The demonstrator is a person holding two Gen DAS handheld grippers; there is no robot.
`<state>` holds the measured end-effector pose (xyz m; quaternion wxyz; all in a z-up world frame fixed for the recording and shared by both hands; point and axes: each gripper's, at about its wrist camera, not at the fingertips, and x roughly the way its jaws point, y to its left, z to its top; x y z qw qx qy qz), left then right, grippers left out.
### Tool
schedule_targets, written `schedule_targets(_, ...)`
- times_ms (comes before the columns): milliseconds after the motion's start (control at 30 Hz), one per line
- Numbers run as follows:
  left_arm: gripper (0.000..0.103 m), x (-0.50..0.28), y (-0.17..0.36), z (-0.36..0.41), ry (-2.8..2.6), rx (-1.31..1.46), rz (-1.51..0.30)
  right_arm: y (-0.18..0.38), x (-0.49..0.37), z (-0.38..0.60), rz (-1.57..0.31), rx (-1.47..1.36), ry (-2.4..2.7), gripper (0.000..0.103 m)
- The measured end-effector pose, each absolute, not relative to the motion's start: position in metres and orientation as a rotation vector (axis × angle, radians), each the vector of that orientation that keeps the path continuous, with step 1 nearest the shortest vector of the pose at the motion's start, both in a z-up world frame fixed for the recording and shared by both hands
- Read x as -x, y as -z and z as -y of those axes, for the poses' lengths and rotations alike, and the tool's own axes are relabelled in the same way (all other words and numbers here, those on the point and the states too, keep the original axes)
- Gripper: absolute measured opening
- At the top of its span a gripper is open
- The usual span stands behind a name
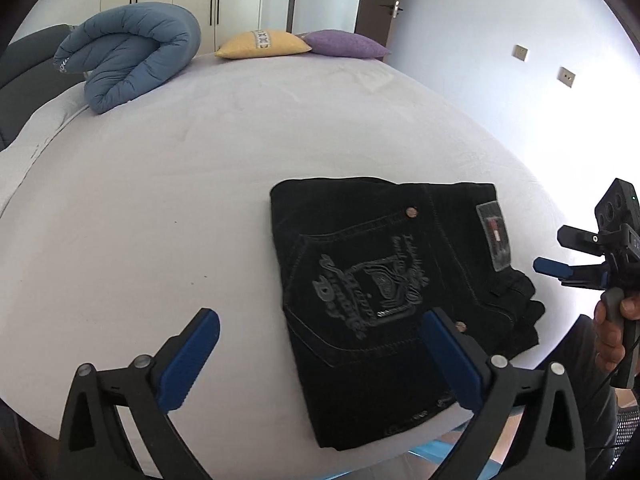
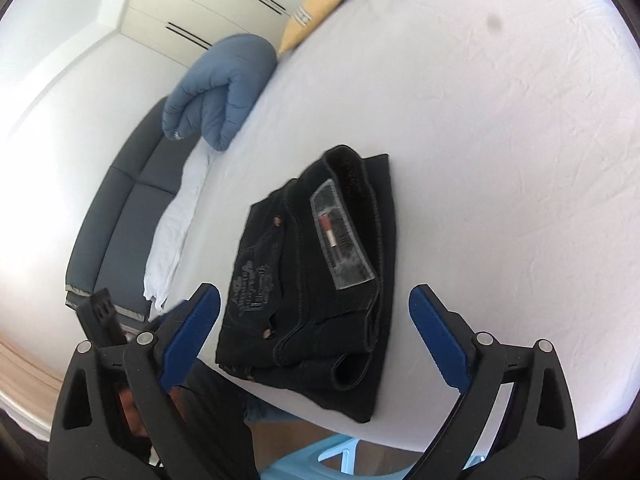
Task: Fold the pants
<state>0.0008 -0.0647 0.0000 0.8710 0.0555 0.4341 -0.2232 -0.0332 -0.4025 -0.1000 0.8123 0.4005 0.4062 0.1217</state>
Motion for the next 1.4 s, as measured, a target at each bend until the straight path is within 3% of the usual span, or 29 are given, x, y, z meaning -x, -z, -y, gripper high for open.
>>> schedule_targets(267, 0.103, -0.055, 0.033, 0.075, 0.450, -0.154, -1.073, 0.132, -0.011, 0.410, -0.944, -0.958, -0.246, 0.094)
schedule_targets(433, 0.102, -0.070, 0.047, 0.084, 0.473, -0.143, -1.122, 0.141, -0.034, 0.396, -1.020, -0.895, -0.266, 0.080)
schedule_targets(500, 0.097, -0.075, 0.052, 0.087, 0.478, -0.140, -1.140, 0.146, -0.041, 0.389, -1.043, -0.876, -0.258, 0.076)
schedule_targets(633, 0.077, -0.082, 0.064, 0.093, 0.496, -0.114, -1.190, 0.152, -0.055, 0.377, -1.071, -0.849, -0.242, 0.062)
schedule_targets(767, 0.062, -0.083, 0.065, 0.100, 0.523, -0.104, -1.207, 0.155, -0.058, 0.370, -1.102, -0.793, -0.211, 0.040)
schedule_targets(900, 0.055, -0.083, 0.065, 0.107, 0.520, -0.132, -1.205, 0.149, -0.058, 0.361, -1.102, -0.734, -0.192, 0.033)
schedule_targets(1067, 0.027, -0.080, 0.058, 0.113, 0.522, -0.151, -1.183, 0.126, -0.056, 0.340, -1.069, -0.570, -0.159, 0.019)
schedule_targets(1133, 0.022, -0.081, 0.052, 0.111, 0.524, -0.125, -1.180, 0.114, -0.053, 0.337, -1.041, -0.548, -0.166, 0.017)
schedule_targets(1400, 0.019, -0.090, -0.017, 0.121, 0.543, -0.065, -1.051, 0.057, -0.061, 0.341, -0.925, -0.520, -0.225, 0.015)
